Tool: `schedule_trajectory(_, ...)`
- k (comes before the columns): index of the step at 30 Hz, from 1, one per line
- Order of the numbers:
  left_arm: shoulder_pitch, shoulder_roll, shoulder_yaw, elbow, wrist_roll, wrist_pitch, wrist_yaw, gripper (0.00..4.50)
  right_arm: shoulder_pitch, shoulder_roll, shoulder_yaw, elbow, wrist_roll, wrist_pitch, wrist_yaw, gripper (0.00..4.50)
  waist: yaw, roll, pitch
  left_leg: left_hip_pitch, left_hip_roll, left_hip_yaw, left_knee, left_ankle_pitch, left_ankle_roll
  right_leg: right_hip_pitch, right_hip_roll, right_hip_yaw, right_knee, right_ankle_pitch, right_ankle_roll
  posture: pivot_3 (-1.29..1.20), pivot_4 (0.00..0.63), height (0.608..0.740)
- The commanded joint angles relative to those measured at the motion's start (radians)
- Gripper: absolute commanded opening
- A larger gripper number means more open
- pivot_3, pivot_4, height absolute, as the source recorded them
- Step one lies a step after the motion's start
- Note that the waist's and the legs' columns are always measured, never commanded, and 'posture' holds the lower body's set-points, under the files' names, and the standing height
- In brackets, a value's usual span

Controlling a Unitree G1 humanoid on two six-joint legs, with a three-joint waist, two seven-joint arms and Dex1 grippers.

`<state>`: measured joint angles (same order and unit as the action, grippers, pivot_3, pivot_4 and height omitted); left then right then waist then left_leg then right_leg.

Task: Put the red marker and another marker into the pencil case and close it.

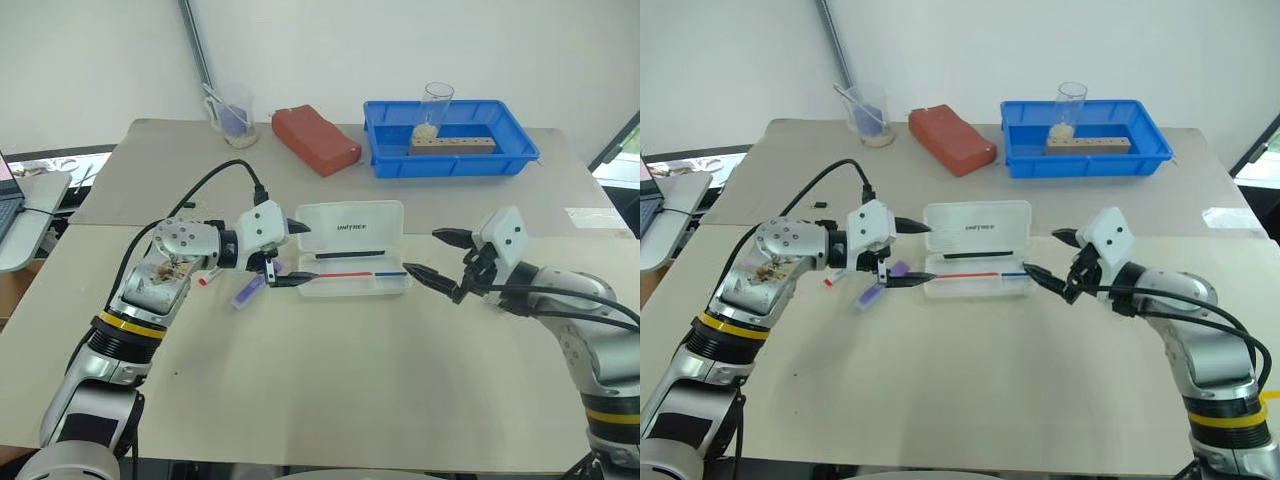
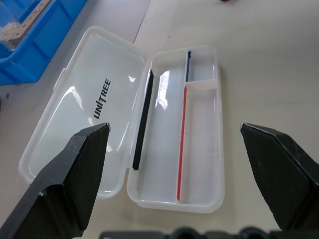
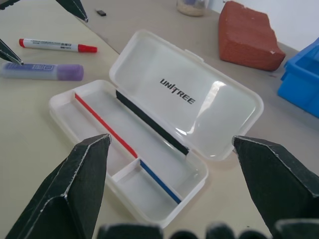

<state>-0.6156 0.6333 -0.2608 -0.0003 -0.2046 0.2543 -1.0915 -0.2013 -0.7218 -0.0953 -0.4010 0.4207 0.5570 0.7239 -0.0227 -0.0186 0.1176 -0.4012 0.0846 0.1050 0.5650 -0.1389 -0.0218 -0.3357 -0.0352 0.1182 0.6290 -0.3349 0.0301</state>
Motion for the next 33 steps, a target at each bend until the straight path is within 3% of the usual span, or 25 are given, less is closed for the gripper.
schedule_trajectory(1, 0.013, -0.024, -0.026, -0.024, 0.013, -0.015, -0.014, 4.45, 0.015, -0.01, -0.015, -0.062, 0.028, 0.022, 0.006, 4.32, 0.005, 0.0, 0.0, 0.0, 0.0, 0.0, 0.001, -0.001, 0.001, 0.0, 0.0, 0.0, 0.0, 0.0, 0.0, 0.0, 0.15, 0.74)
schedule_trajectory(7, 0.029, -0.088, -0.141, 0.04, 0.151, -0.07, 0.026, 4.45, 0.053, -0.05, -0.006, -0.115, 0.056, 0.055, 0.061, 4.32, 0.015, 0.001, 0.0, -0.005, -0.001, -0.004, 0.007, -0.002, 0.004, 0.0, -0.001, -0.004, 0.0, 0.0, 0.001, 0.0, 0.15, 0.74)
schedule_trajectory(12, 0.038, -0.14, -0.176, 0.115, 0.187, -0.097, 0.027, 4.45, 0.065, -0.052, -0.004, -0.14, 0.05, 0.062, 0.061, 4.32, 0.009, 0.0, 0.0, -0.006, -0.002, -0.009, 0.007, -0.002, 0.005, 0.0, 0.0, -0.004, 0.0, 0.0, 0.0, 0.0, 0.15, 0.74)
schedule_trajectory(15, 0.031, -0.151, -0.179, 0.148, 0.195, -0.113, 0.016, 3.7, 0.063, -0.049, -0.002, -0.137, 0.043, 0.059, 0.058, 4.32, 0.008, 0.0, 0.0, -0.006, -0.002, -0.011, 0.007, -0.003, 0.005, 0.0, 0.001, -0.005, 0.0, 0.0, 0.0, 0.0, 0.15, 0.74)
schedule_trajectory(22, 0.029, -0.163, -0.179, 0.196, 0.221, -0.137, 0.012, 0.27, 0.063, -0.04, 0.002, -0.126, 0.033, 0.042, 0.053, 4.32, 0.011, 0.0, 0.0, -0.006, -0.003, -0.012, 0.007, -0.003, 0.005, 0.0, 0.0, -0.005, 0.0, 0.0, 0.0, 0.0, 0.15, 0.74)
schedule_trajectory(23, 0.029, -0.164, -0.177, 0.202, 0.223, -0.14, 0.012, 0.05, 0.063, -0.04, 0.003, -0.124, 0.03, 0.04, 0.053, 4.32, 0.011, 0.0, 0.0, -0.006, -0.003, -0.012, 0.007, -0.003, 0.005, 0.0, 0.0, -0.005, 0.0, 0.0, 0.0, 0.0, 0.15, 0.74)
schedule_trajectory(27, 0.031, -0.164, -0.168, 0.198, 0.217, -0.143, 0.003, 0.05, 0.06, -0.037, 0.003, -0.13, 0.034, 0.047, 0.052, 4.32, 0.01, 0.0, 0.0, -0.007, -0.003, -0.013, 0.007, -0.003, 0.005, 0.0, 0.0, -0.006, 0.0, 0.0, 0.0, 0.0, 0.15, 0.74)
schedule_trajectory(33, 0.098, -0.117, -0.16, 0.036, 0.161, -0.053, -0.068, 0.05, 0.054, -0.062, -0.008, -0.14, 0.059, 0.063, 0.086, 4.32, 0.009, 0.002, -0.001, -0.007, -0.003, -0.013, 0.007, -0.003, 0.005, 0.0, 0.001, -0.006, 0.0, 0.0, 0.0, 0.0, 0.15, 0.74)
